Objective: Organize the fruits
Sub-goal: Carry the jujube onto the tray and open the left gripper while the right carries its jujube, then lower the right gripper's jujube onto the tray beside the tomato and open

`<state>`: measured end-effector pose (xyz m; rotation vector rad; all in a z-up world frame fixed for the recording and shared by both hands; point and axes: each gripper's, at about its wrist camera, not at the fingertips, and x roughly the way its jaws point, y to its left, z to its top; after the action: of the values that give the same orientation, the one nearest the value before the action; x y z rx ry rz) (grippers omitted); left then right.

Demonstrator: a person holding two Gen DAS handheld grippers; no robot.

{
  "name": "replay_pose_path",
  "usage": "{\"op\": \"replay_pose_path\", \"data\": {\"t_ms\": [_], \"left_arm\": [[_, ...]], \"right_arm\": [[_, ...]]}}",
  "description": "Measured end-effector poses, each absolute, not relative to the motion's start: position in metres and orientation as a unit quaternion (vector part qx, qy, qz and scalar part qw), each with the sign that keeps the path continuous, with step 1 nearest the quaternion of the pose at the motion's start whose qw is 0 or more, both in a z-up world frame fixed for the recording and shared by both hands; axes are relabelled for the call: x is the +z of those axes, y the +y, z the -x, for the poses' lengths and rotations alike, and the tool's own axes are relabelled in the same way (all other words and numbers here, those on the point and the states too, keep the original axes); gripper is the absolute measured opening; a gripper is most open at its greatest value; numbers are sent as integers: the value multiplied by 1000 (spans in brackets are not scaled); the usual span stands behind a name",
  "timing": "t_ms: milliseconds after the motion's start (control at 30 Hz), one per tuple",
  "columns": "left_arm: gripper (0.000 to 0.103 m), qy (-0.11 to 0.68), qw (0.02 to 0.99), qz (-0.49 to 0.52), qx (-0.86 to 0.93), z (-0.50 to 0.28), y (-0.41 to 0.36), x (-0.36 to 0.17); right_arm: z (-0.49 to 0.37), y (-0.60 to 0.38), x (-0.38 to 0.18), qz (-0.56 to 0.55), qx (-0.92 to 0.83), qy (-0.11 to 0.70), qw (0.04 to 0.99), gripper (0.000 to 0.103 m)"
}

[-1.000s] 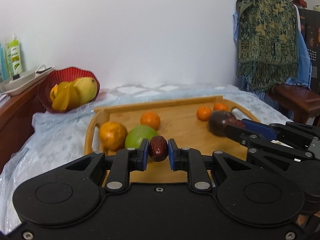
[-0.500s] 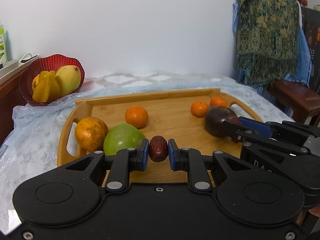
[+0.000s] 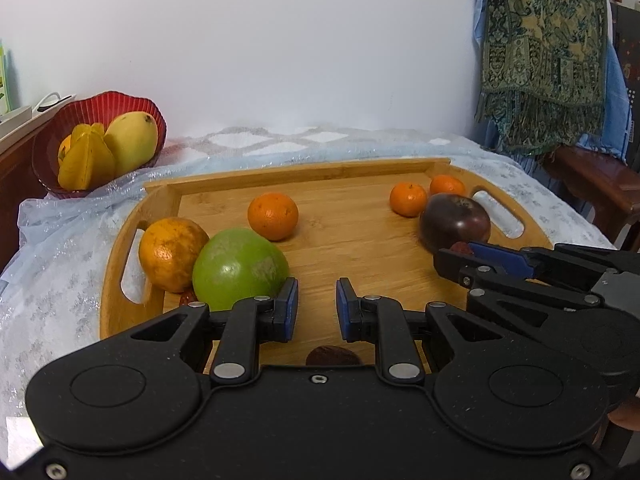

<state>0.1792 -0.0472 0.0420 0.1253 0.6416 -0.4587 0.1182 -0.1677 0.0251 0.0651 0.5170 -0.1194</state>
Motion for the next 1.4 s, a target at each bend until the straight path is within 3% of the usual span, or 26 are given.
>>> {"op": "replay_pose_path", "data": {"t_ms": [1400], "left_arm": [[21, 337, 917, -59, -204, -185, -49, 27]], "right_arm": [[-125, -168, 14, -40, -71, 285, 955, 27]]}}
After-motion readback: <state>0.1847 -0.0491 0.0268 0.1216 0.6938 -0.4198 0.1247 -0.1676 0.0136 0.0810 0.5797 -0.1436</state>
